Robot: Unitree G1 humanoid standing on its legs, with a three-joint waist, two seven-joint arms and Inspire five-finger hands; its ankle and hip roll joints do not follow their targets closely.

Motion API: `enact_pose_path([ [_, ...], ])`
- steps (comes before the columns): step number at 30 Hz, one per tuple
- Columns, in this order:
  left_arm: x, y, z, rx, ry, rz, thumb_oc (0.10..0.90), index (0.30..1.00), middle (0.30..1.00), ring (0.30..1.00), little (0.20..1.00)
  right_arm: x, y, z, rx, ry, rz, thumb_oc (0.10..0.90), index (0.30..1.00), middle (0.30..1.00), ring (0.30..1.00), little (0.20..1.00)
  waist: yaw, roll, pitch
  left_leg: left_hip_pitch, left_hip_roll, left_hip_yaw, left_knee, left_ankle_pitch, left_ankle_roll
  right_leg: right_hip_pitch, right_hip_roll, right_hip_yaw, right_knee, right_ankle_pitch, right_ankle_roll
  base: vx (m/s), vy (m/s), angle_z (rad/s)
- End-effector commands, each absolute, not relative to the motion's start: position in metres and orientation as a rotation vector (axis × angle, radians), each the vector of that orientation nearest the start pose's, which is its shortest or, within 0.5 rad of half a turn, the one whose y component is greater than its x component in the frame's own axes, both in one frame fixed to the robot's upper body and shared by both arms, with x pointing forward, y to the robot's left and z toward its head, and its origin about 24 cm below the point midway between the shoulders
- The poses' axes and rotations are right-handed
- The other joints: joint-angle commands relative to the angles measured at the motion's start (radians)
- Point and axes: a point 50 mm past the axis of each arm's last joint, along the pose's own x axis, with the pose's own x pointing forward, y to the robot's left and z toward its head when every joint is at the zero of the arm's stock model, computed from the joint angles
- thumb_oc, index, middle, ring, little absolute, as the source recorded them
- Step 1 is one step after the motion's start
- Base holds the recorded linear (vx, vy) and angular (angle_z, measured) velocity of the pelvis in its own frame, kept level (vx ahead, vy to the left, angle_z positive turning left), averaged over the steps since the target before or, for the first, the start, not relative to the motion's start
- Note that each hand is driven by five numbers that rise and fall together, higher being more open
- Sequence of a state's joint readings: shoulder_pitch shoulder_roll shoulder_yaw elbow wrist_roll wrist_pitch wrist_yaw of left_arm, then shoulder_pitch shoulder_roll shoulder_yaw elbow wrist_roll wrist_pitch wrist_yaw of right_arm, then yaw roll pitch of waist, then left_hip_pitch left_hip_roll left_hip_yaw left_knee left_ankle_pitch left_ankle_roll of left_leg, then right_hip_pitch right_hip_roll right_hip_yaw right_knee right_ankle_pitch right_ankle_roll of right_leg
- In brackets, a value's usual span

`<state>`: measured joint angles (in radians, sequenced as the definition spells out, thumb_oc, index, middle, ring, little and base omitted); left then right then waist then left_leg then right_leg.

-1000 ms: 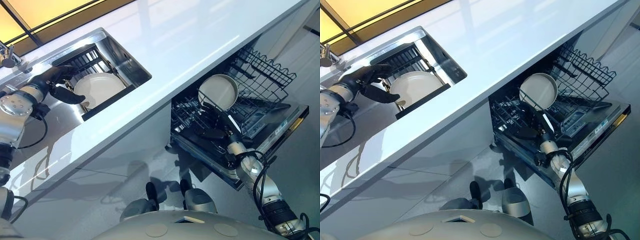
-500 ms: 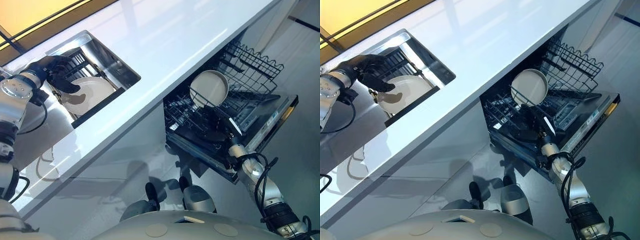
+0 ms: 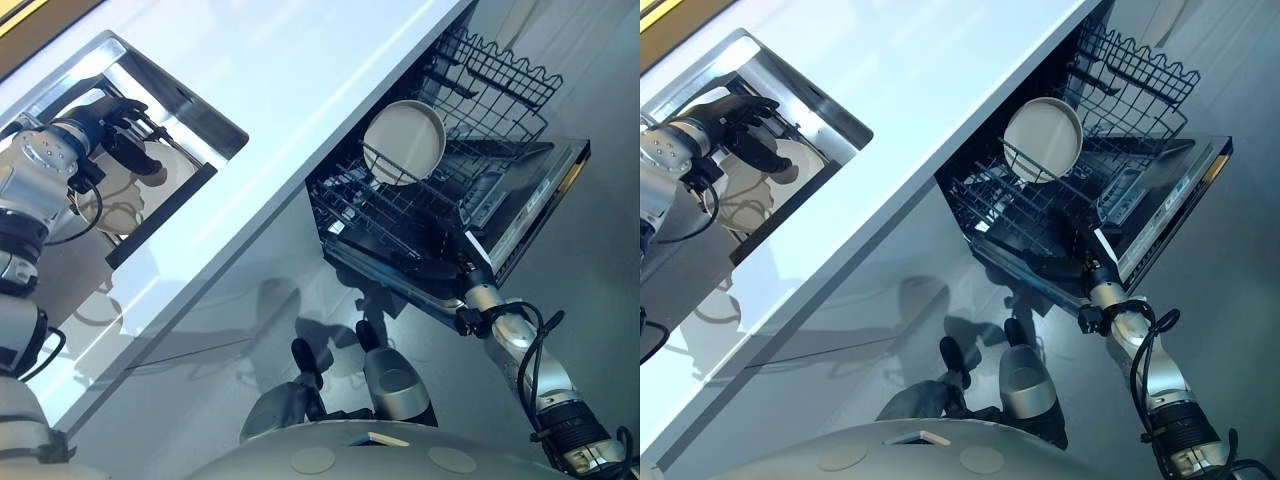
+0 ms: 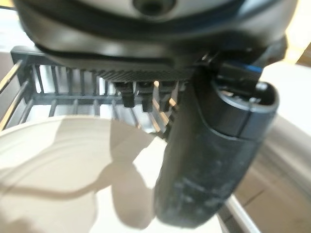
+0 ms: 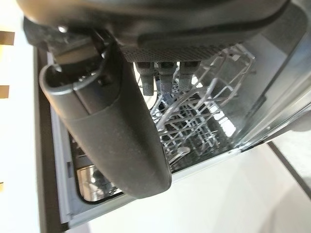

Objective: Pick up plates and place into dishwasher.

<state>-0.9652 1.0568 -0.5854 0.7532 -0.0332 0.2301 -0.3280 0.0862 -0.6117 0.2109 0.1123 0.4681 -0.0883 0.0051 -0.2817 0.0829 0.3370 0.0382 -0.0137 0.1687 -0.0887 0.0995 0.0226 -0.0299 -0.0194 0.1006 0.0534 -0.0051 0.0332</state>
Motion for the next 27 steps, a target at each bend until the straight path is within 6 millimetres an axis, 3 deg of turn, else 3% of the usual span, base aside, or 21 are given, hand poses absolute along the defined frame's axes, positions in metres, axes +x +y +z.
enact_pose_path([
  [1,0.345,0.367,0.237,1.156,0.502,0.136,0.800,0.900,0.900,0.900,0.900,0.248,-0.229,0.077,-0.167,-0.090,0.157,0.800,0.900,0.900,0.900,0.900,0.001,-0.003,-0.046,-0.015,-0.060,-0.020,0.111,-0.160,0.046,-0.085,0.013,0.013,0.096,-0.006,0.083,0.00,0.000,0.00],
  [8,0.331,0.379,0.214,1.011,0.669,0.019,0.800,0.900,0.900,0.900,0.900,0.246,-0.234,0.078,-0.168,-0.088,0.147,0.800,0.900,0.900,0.900,0.900,0.007,0.001,-0.037,-0.018,-0.062,-0.027,0.114,-0.156,0.047,-0.078,0.010,0.003,0.088,-0.005,0.079,0.00,0.000,0.00],
  [11,0.326,0.379,0.200,0.934,0.689,-0.023,0.800,0.900,0.900,0.900,0.900,0.246,-0.234,0.076,-0.165,-0.083,0.148,0.800,0.900,0.900,0.900,0.900,0.015,0.005,-0.038,-0.012,-0.064,-0.035,0.111,-0.152,0.047,-0.068,0.010,-0.004,0.082,-0.005,0.076,0.00,0.000,0.00],
  [14,0.323,0.380,0.199,0.923,0.631,0.000,0.800,0.900,0.900,0.900,0.900,0.245,-0.233,0.074,-0.155,-0.074,0.139,0.800,0.900,0.900,0.900,0.900,0.029,0.007,-0.045,-0.007,-0.066,-0.045,0.108,-0.150,0.047,-0.056,0.009,-0.015,0.076,-0.007,0.072,0.00,-0.011,0.01],
  [18,0.321,0.386,0.226,0.944,0.397,0.184,0.800,0.900,0.900,0.900,0.900,0.242,-0.231,0.068,-0.142,-0.055,0.135,0.800,0.900,0.900,0.900,0.900,0.045,0.009,-0.064,0.001,-0.066,-0.058,0.105,-0.147,0.045,-0.038,0.009,-0.032,0.071,-0.018,0.066,0.00,-0.037,0.13],
  [20,0.321,0.387,0.252,0.945,0.217,0.290,0.800,0.900,0.900,0.900,0.900,0.240,-0.229,0.064,-0.134,-0.040,0.134,0.800,0.900,0.900,0.900,0.900,0.051,0.008,-0.080,0.008,-0.063,-0.067,0.100,-0.145,0.042,-0.028,0.013,-0.038,0.070,-0.027,0.060,0.00,-0.044,0.08],
  [27,0.328,0.359,0.308,0.686,-0.253,0.369,0.800,0.900,0.900,0.900,0.900,0.236,-0.222,0.050,-0.119,-0.009,0.153,0.800,0.900,0.900,0.900,0.900,0.061,-0.001,-0.119,0.027,-0.054,-0.078,0.084,-0.145,0.034,-0.011,0.022,-0.042,0.069,-0.045,0.047,0.02,-0.031,0.14],
])
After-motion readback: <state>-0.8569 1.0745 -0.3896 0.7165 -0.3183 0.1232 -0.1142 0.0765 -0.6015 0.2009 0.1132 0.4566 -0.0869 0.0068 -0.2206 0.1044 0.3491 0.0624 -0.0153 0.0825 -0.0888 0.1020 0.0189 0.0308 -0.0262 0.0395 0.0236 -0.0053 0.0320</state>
